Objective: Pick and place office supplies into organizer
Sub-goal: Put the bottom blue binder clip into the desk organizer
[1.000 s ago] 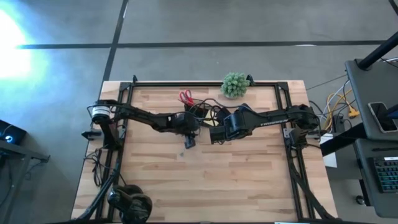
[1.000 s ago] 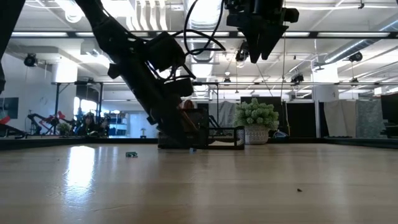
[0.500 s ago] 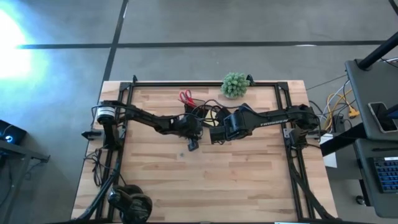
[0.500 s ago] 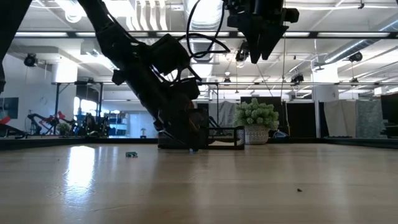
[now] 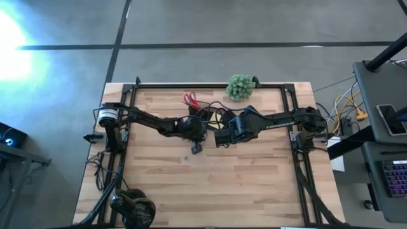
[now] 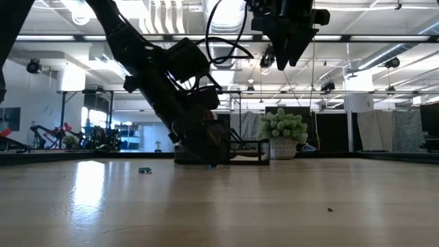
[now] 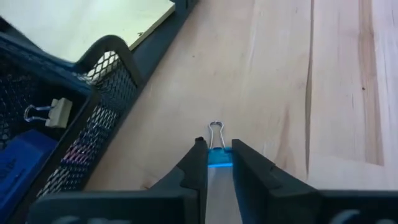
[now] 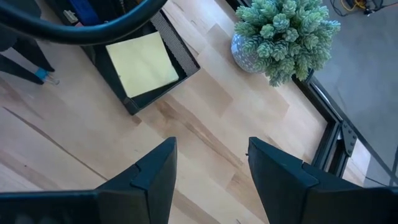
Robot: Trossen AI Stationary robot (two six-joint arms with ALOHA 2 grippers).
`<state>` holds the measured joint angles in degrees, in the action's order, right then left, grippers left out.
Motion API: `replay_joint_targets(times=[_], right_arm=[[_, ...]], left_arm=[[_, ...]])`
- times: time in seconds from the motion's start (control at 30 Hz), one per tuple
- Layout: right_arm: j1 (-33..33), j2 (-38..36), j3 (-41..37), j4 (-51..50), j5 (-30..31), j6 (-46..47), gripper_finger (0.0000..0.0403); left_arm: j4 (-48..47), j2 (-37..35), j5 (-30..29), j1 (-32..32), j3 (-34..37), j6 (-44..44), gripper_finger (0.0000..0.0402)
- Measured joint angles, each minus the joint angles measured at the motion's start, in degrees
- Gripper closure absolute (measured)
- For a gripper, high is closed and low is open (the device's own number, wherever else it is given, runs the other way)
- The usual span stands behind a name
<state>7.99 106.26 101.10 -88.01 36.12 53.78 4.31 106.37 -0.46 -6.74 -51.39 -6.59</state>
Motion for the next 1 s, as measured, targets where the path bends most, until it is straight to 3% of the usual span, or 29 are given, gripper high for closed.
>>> replay_joint_targets(times=[0.3, 0.6, 1.0], right_arm=[[0.0, 0.0, -0.01, -0.02, 0.04, 0.0, 0.0216], [0.0, 0.0, -0.01, 0.02, 1.24, 0.21, 0.0216], [-0.02, -0.04, -0.01, 0.36, 1.53, 0.24, 0.0216]], left_arm=[[-7.58, -5.53, 0.22, 0.14, -0.3, 1.26, 0.037], [-11.39, -16.11, -10.79, -0.9, -0.82, 6.48, 0.0371], [-10.81, -9.86, -11.63, -8.83, -2.82, 7.62, 0.0372]])
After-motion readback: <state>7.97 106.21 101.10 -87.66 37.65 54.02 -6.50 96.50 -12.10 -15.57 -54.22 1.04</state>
